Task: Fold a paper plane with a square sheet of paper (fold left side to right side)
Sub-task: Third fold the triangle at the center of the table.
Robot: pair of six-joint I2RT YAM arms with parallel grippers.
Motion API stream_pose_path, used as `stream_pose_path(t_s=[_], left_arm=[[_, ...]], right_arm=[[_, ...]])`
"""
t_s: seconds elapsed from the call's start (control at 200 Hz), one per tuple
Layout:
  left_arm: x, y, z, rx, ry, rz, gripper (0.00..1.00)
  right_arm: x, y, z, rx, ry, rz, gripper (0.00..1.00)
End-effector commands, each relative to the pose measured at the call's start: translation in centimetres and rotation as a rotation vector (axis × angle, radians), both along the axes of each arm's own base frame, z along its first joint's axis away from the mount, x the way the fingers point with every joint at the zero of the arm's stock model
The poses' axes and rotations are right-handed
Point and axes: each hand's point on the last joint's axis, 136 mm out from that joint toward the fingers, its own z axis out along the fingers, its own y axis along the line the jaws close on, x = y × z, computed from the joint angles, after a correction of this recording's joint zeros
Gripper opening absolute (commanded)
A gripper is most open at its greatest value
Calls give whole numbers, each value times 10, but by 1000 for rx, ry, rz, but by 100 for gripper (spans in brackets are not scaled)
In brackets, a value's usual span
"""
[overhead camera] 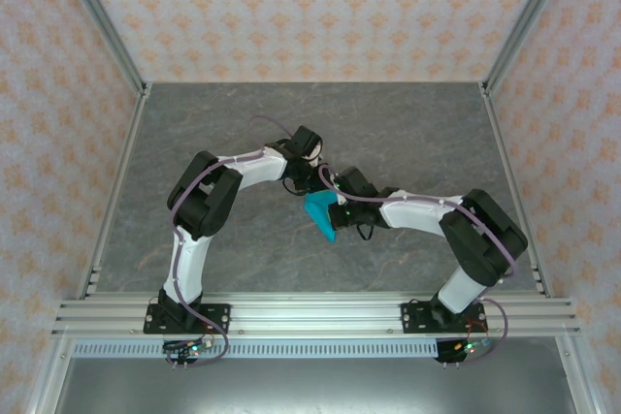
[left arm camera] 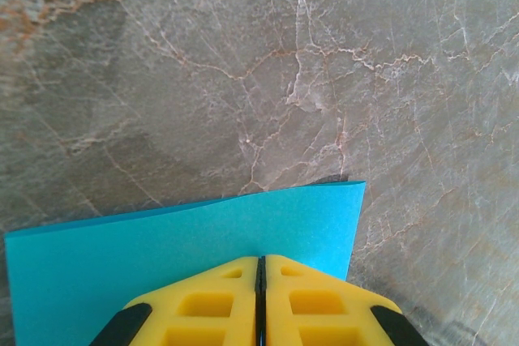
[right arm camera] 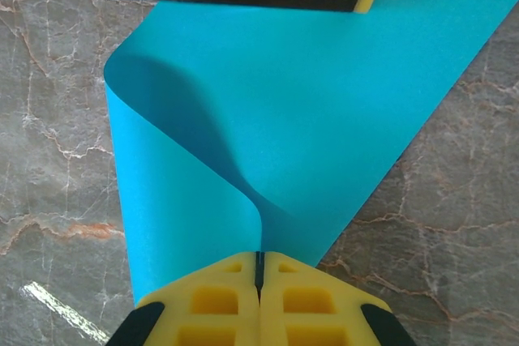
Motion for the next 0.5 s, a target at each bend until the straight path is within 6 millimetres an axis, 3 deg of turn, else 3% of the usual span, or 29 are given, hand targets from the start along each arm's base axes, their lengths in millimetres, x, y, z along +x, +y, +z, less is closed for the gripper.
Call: stream_pose_path(t_s=[0.0, 0.495], left_arm=[[-27, 8, -31, 95, 88, -32, 10], [-27, 7, -30, 93, 87, -35, 10]], right_arm=[[9, 1, 1, -12, -18, -7, 0], [4, 1, -10, -32, 22, 7, 0]])
